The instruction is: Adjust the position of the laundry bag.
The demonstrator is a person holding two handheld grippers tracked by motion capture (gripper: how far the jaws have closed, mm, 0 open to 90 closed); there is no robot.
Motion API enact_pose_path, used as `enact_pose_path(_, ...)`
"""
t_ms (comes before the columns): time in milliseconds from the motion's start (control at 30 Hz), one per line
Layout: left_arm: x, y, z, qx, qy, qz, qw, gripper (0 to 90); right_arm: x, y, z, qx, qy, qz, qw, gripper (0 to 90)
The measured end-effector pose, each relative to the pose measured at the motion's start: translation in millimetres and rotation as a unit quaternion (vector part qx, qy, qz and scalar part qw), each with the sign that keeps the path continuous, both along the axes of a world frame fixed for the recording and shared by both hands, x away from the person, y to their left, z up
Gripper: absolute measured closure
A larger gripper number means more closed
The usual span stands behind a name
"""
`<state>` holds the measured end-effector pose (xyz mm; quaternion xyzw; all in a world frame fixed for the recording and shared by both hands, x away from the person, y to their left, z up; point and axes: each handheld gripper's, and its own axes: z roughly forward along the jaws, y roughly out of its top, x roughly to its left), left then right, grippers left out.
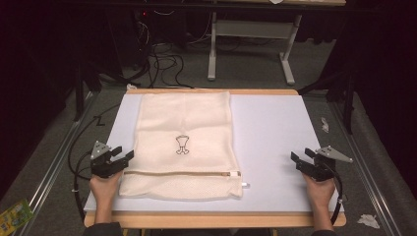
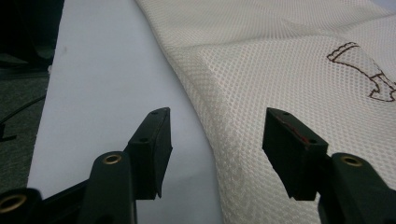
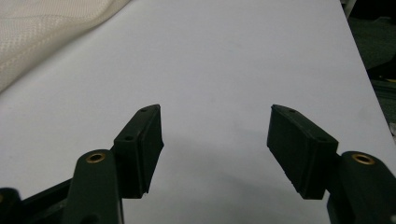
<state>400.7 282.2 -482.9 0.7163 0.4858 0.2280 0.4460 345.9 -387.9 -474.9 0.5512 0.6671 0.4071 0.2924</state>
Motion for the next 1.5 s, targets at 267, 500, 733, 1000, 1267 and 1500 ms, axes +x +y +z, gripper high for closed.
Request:
enact_pose_path(267,0.8,0.0,-0.3,0.001,0.002,0.01,0.9999,42.7,0.8,0.3,0.0,0.003,0.008,-0.009,0.9999,33.6)
enact_pose_path(500,0.3,-0.6,0.2,0.006,0.002,0.017,0.9998,39.3,0.8,-2.8,0.2,0.013,0.007,-0.026,0.9995,37.2)
enact_pose_path(733,1.4,4.7,0.3,-0.019,0.005,0.021,0.9996,35.0,-0.3,-7.0,0.9,0.031,0.001,-0.037,0.9988,40.4)
enact_pose_path(1000,3.5,4.2,2.8,-0.024,0.016,0.007,0.9996,35.5,1.9,-5.7,4.3,0.029,0.002,-0.062,0.9976,49.7)
enact_pose_path(1267,5.5,-2.3,16.0,-0.001,0.024,-0.007,0.9997,34.5,5.3,5.1,17.0,0.037,0.003,-0.044,0.9983,52.6)
enact_pose_path(1500,8.5,-8.4,18.0,0.006,0.048,-0.004,0.9988,36.0,9.4,17.6,20.4,0.044,0.022,-0.012,0.9987,59.4)
